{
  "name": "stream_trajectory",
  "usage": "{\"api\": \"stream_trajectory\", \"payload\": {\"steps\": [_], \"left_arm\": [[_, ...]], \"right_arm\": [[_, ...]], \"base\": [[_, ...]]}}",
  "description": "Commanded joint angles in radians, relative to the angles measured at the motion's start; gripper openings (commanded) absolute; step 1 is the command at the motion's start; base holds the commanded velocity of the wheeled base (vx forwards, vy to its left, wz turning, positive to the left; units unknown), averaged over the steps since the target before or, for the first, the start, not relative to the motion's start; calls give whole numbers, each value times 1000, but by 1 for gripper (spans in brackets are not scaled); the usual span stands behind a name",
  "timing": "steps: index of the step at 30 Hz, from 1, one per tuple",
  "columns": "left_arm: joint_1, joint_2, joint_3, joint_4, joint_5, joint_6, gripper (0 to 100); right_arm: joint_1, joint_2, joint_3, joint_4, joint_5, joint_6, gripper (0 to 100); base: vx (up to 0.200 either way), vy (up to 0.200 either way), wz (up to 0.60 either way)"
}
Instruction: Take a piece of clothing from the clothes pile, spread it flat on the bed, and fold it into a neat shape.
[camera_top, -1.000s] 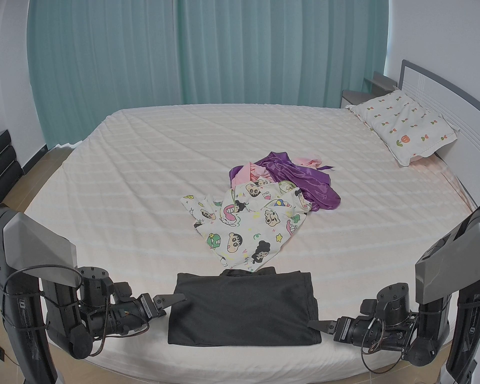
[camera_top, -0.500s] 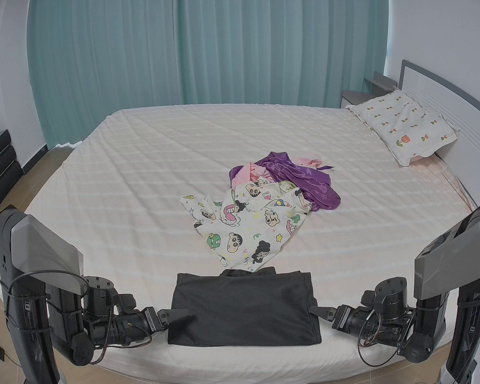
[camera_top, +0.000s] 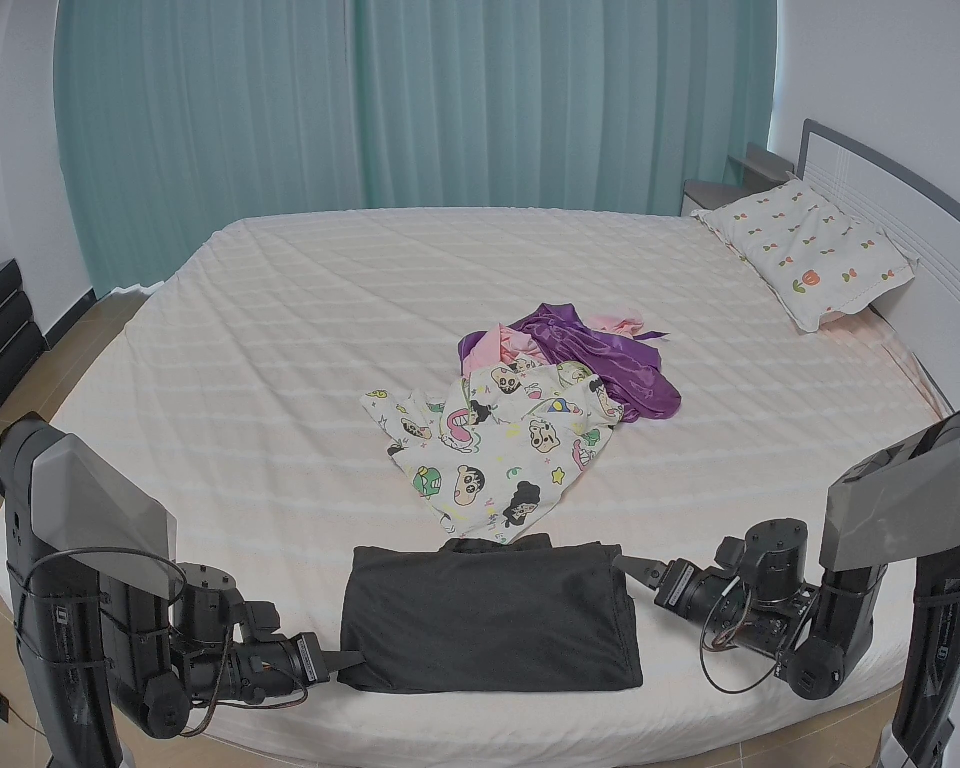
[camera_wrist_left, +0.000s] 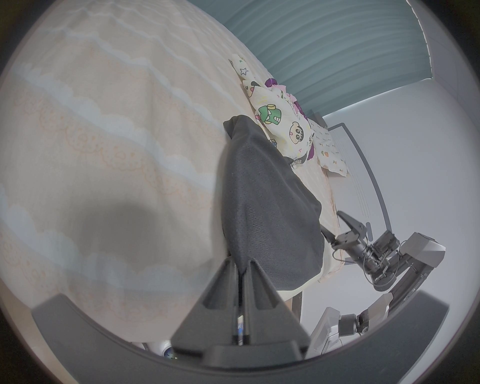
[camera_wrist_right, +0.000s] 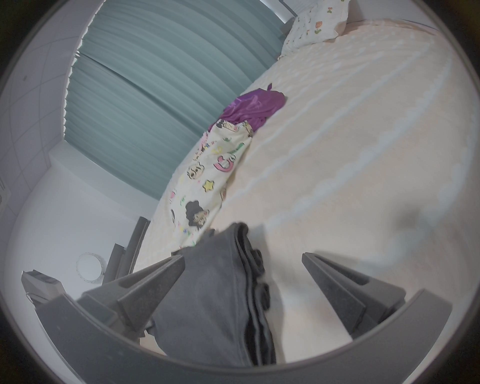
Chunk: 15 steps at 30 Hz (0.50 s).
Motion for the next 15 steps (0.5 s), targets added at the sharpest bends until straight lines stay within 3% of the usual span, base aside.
{"api": "stream_trajectory", "payload": {"steps": [1, 13, 14, 15], "left_arm": [[0, 12, 3, -20, 1, 13, 0], [-6, 24, 12, -20, 1, 44, 0], [-5, 24, 12, -20, 1, 44, 0], [-5, 24, 12, -20, 1, 44, 0]], "right_arm": [[-15, 80, -108, -9, 0, 1, 100], [-14, 196, -299, 6, 8, -3, 100], [-14, 201, -302, 6, 9, -3, 0], [-14, 205, -305, 4, 6, -1, 0]], "base": [[0, 0, 0], [0, 0, 0], [0, 0, 0], [0, 0, 0]]}}
